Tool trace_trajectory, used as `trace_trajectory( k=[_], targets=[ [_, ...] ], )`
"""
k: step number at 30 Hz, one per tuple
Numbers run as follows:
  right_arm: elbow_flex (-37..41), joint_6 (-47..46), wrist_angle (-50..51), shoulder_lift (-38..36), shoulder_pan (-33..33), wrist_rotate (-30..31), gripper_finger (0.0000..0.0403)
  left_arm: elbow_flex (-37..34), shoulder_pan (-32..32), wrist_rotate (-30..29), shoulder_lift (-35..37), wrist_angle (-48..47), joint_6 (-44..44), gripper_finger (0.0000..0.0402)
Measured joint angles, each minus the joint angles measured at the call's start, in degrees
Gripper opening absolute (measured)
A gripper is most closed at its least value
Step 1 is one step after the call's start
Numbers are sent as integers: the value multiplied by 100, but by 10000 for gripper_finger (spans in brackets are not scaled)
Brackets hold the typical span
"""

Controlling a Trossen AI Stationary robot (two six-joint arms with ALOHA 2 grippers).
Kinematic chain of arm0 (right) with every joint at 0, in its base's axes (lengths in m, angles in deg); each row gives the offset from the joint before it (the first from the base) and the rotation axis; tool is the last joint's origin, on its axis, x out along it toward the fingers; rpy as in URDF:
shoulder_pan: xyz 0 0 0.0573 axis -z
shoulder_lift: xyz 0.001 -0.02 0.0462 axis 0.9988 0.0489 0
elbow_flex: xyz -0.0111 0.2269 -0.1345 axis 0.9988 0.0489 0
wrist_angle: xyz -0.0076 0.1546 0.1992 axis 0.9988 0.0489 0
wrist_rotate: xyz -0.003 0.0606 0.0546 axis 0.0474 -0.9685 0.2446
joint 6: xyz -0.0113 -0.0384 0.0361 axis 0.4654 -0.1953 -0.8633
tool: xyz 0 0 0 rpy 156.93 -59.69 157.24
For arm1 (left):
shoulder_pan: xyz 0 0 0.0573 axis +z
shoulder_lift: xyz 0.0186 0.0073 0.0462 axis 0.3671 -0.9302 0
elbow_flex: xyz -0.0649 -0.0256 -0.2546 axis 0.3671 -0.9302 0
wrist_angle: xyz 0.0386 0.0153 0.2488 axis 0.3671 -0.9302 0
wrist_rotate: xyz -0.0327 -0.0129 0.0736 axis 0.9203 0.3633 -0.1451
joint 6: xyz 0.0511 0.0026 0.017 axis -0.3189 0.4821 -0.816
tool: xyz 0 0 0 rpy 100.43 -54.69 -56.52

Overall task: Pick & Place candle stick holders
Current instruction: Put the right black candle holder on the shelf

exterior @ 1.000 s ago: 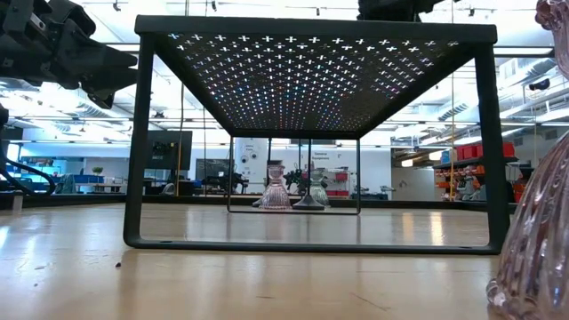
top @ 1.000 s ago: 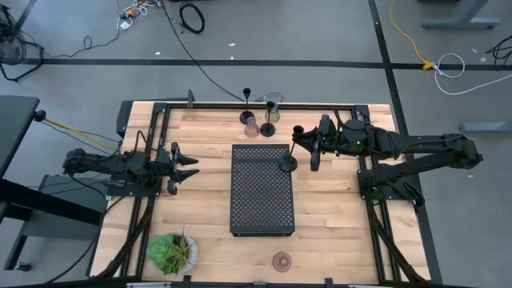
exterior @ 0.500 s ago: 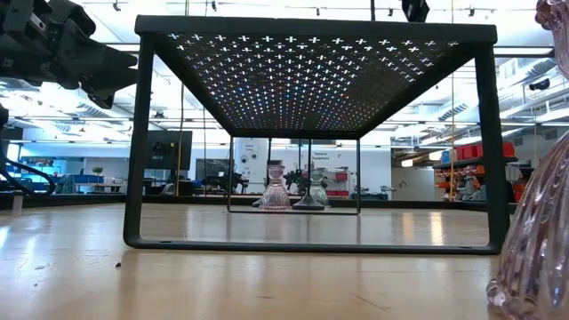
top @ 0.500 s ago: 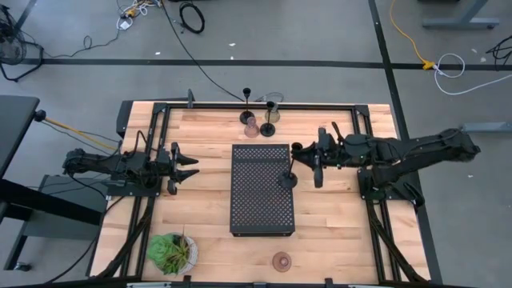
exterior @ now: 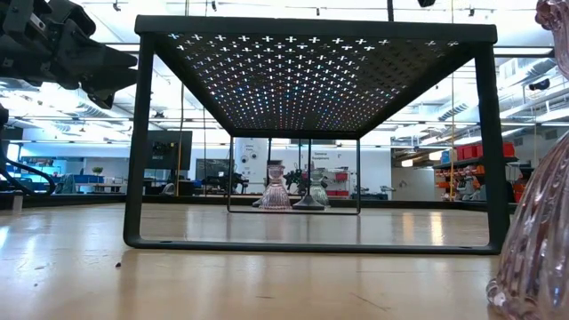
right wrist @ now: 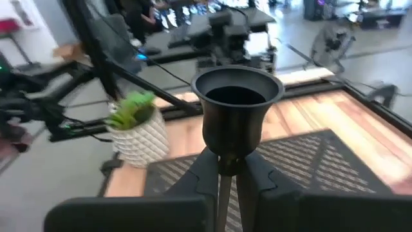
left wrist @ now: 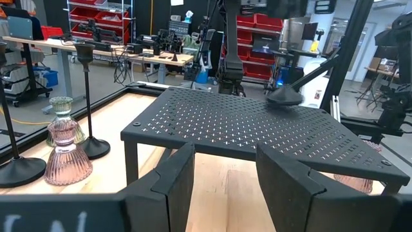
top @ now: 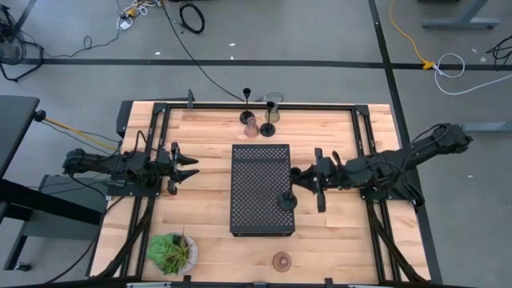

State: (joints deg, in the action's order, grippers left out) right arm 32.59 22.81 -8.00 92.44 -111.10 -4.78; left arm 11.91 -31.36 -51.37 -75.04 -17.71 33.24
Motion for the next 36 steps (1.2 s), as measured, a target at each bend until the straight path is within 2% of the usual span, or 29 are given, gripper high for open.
trace_trajectory(
  k=[12, 22, 26, 36],
  targets=[
    [0, 366, -786, 611, -756, 578, 21, 0, -1, -90, 0, 2, 2, 170],
    [0, 749, -884, 696, -745, 586, 21, 0, -2, -89, 0, 1, -2, 170],
    [0, 703, -843, 694, -743, 754, 21, 0, -1, -90, 0, 0, -9, 170],
    [0, 675, -840, 694, -725, 736, 27, 0, -2, -146, 0, 0, -15, 170]
  ],
)
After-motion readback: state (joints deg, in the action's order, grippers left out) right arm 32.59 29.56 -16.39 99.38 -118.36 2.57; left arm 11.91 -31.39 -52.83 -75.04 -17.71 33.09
